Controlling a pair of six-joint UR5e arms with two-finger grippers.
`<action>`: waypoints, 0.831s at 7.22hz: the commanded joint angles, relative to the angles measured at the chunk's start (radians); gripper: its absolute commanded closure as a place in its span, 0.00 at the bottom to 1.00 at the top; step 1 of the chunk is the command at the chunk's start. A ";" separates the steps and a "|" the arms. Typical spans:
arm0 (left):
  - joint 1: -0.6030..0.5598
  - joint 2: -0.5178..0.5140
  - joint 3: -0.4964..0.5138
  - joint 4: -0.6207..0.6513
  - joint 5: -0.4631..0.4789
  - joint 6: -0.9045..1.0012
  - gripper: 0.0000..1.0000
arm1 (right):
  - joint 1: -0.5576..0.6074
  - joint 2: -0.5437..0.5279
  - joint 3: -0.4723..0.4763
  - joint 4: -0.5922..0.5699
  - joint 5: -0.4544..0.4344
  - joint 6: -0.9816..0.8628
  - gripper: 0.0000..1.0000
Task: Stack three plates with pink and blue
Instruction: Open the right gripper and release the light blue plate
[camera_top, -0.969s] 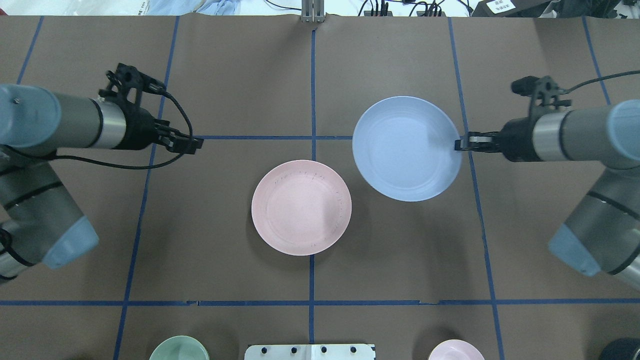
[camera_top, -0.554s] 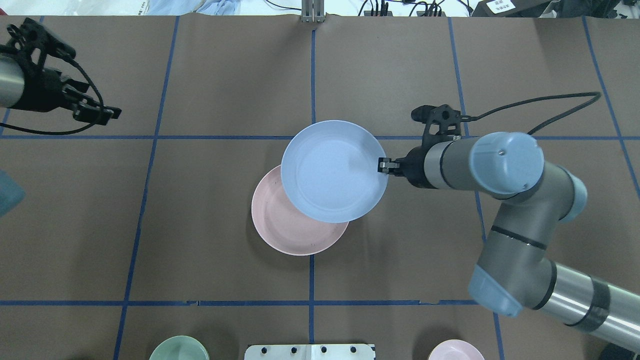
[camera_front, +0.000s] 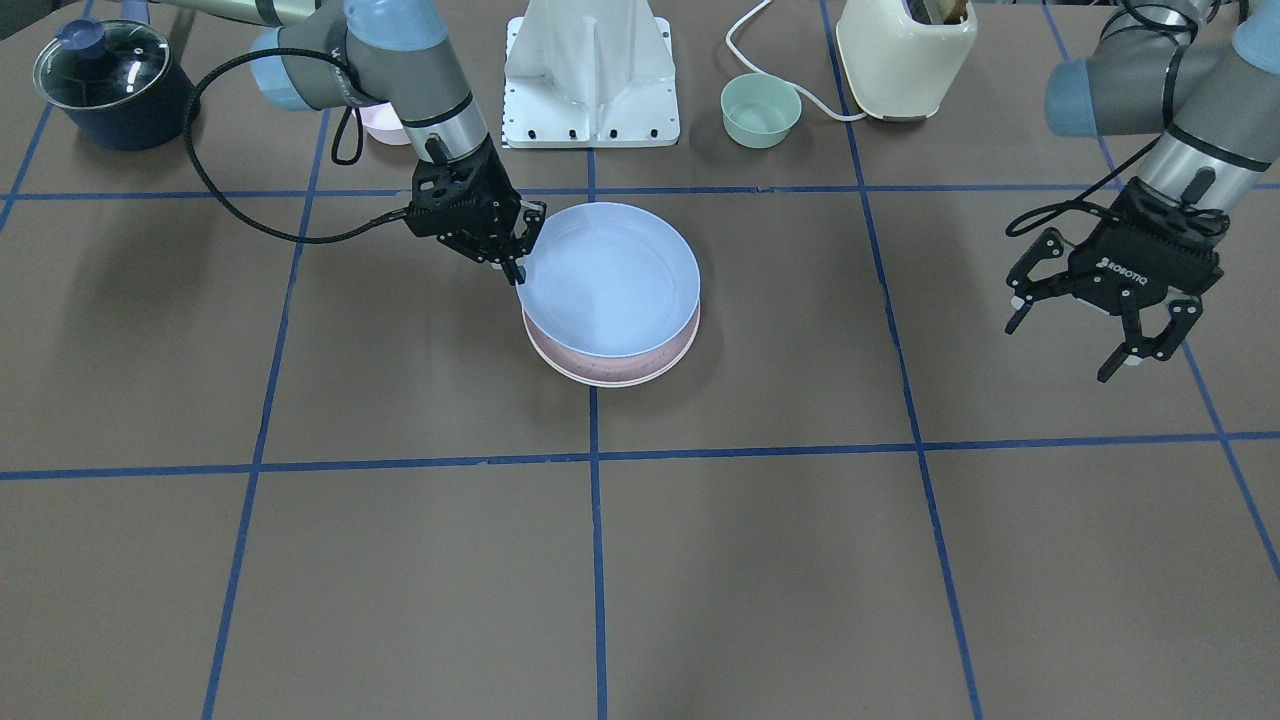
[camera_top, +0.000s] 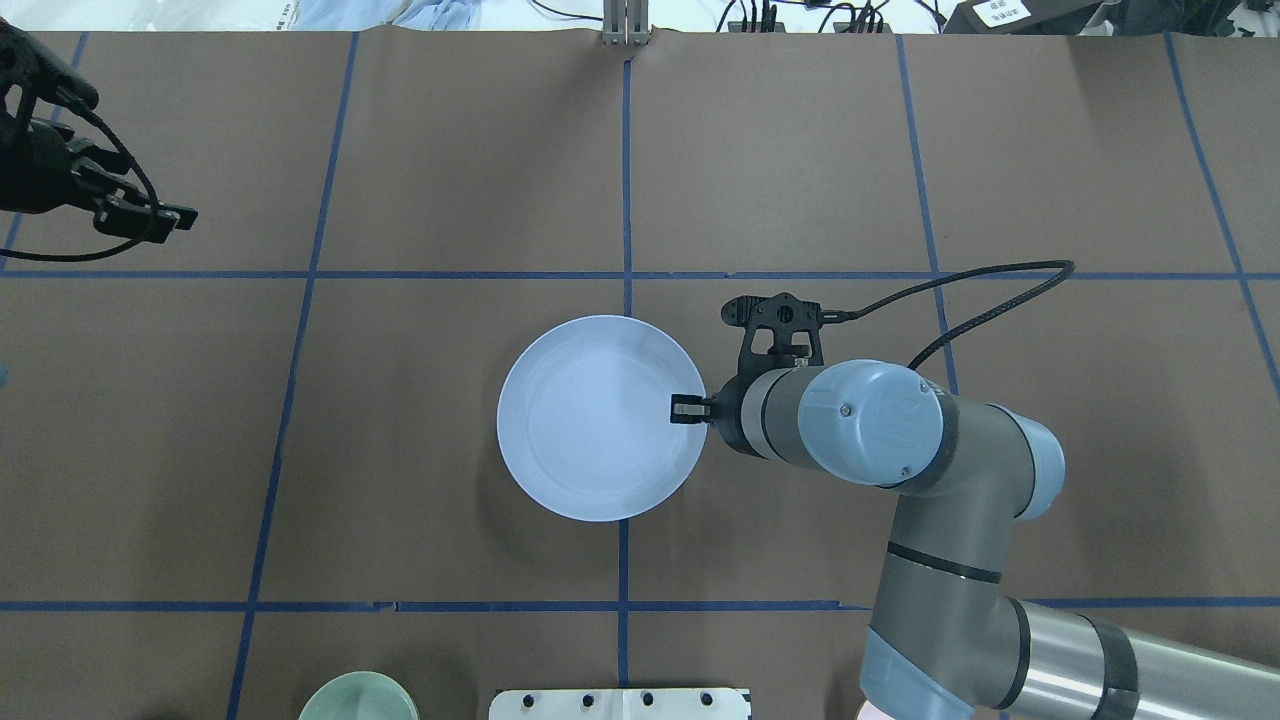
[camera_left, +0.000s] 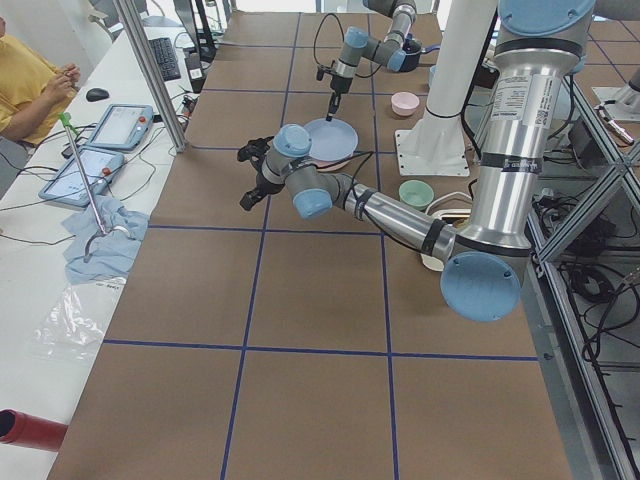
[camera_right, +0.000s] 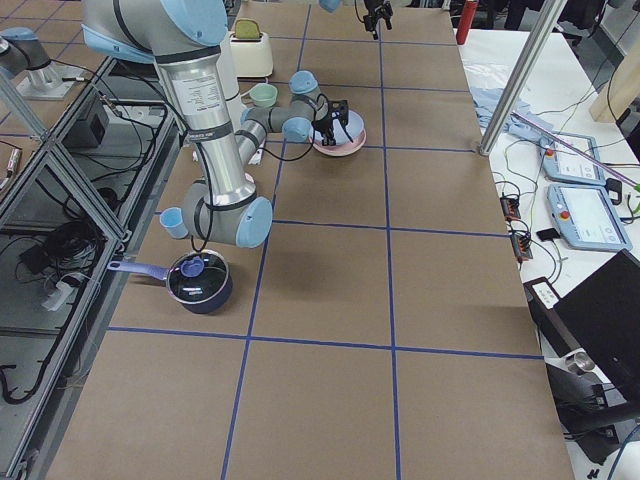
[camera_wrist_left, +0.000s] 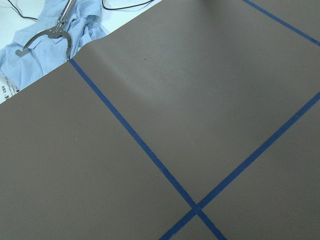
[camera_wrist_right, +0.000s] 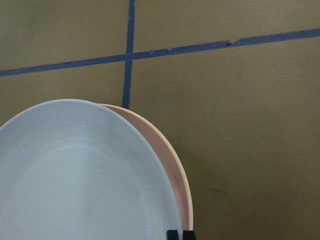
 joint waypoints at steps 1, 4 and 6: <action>-0.001 0.001 0.002 -0.004 -0.002 -0.003 0.00 | -0.011 0.019 -0.026 -0.047 -0.035 0.004 0.00; 0.001 0.015 0.003 -0.010 0.000 -0.003 0.00 | 0.114 0.087 0.013 -0.200 0.056 -0.019 0.00; -0.055 0.067 -0.010 -0.004 -0.041 -0.002 0.00 | 0.308 0.064 0.033 -0.292 0.258 -0.200 0.00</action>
